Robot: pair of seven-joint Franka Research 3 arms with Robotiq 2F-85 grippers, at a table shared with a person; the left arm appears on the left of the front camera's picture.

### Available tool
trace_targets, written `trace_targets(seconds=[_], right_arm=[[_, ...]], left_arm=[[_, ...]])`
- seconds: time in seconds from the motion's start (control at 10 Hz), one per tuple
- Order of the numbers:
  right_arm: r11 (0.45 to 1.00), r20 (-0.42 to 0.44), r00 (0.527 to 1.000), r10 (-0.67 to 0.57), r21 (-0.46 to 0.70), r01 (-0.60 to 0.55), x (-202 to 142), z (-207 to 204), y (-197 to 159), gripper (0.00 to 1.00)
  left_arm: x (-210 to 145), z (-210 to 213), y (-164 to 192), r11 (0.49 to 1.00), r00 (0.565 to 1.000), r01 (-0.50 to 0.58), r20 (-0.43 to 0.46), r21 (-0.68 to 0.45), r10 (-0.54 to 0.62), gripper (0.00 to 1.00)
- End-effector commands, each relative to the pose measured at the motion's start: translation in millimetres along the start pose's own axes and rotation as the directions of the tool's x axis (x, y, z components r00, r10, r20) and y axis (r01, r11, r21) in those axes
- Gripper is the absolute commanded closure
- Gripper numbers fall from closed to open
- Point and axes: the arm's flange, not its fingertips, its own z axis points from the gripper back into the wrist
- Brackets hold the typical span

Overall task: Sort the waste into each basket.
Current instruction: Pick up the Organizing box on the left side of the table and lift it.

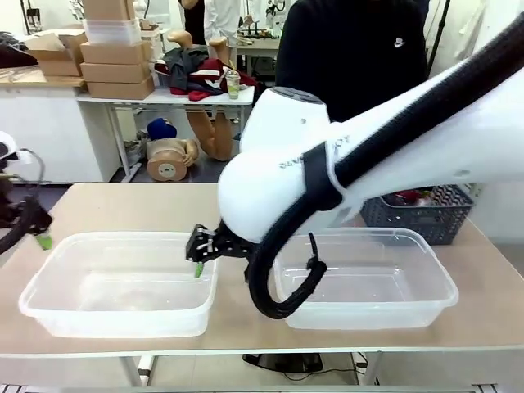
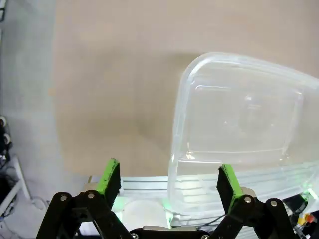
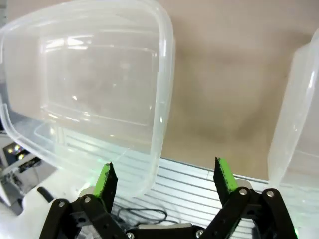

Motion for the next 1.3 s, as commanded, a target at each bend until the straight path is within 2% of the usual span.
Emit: trace_targets(seconds=[0.0, 0.1, 0.2, 0.3, 0.4, 0.5, 0.6, 0.7, 0.9, 1.0, 1.2], right_arm=[[0.999, -0.033, 0.999, 0.004, 0.043, -0.002, -10.3, -0.4, -7.4, 0.00], [1.000, 0.000, 1.000, 0.000, 0.000, 0.000, 0.0, 0.0, 0.0, 0.00], [0.999, -0.058, 0.998, -0.010, -0.047, 0.007, 5.3, -6.1, 11.1, 0.00], [1.000, -0.122, 0.992, 0.009, -0.018, -0.011, 17.0, -12.5, 23.5, 0.00], [0.995, -0.119, 0.989, -0.088, -0.066, 0.080, 28.5, -15.9, 29.0, 0.00], [0.986, -0.105, 0.985, -0.135, -0.109, 0.124, 37.7, -22.0, 36.8, 0.00], [0.985, -0.124, 0.983, -0.135, -0.127, 0.119, 44.4, -29.9, 45.5, 0.00], [0.967, -0.117, 0.979, -0.166, -0.216, 0.138, 48.8, -37.7, 50.2, 0.00], [0.952, -0.099, 0.977, -0.191, -0.262, 0.159, 50.8, -42.9, 54.7, 0.00], [0.934, -0.070, 0.973, -0.220, -0.304, 0.189, 50.0, -46.4, 57.3, 0.00], [0.923, -0.047, 0.978, -0.205, -0.342, 0.177, 45.2, -50.4, 62.4, 0.06]], left_arm=[[-3.2, 16.3, -0.8, 0.999, 0.998, 0.033, 0.044, 0.014, -0.034, 0.00], [-3.2, 16.3, -0.8, 0.999, 0.998, 0.033, 0.044, 0.014, -0.034, 0.00], [-0.2, 5.2, -1.8, 1.000, 1.000, 0.013, 0.013, -0.002, -0.013, 0.00], [1.2, -17.5, -7.9, 0.992, 0.994, 0.107, -0.024, 0.066, -0.106, 0.00], [1.2, -30.1, -12.9, 0.989, 0.989, 0.137, -0.068, 0.050, -0.133, 0.00], [-2.9, -38.5, -16.6, 0.985, 0.983, 0.161, -0.096, 0.061, -0.155, 0.00], [-5.3, -46.8, -19.0, 0.985, 0.981, 0.166, -0.113, 0.052, -0.159, 0.00], [-8.0, -56.6, -19.3, 0.983, 0.979, 0.172, -0.127, 0.071, -0.162, 0.00], [-11.5, -67.7, -22.5, 0.978, 0.972, 0.191, -0.156, 0.086, -0.176, 0.00], [-9.3, -71.4, -20.0, 0.979, 0.966, 0.196, -0.181, 0.055, -0.184, 0.00], [-7.2, -74.4, -15.4, 0.984, 0.970, 0.173, -0.180, 0.046, -0.163, 0.00]])
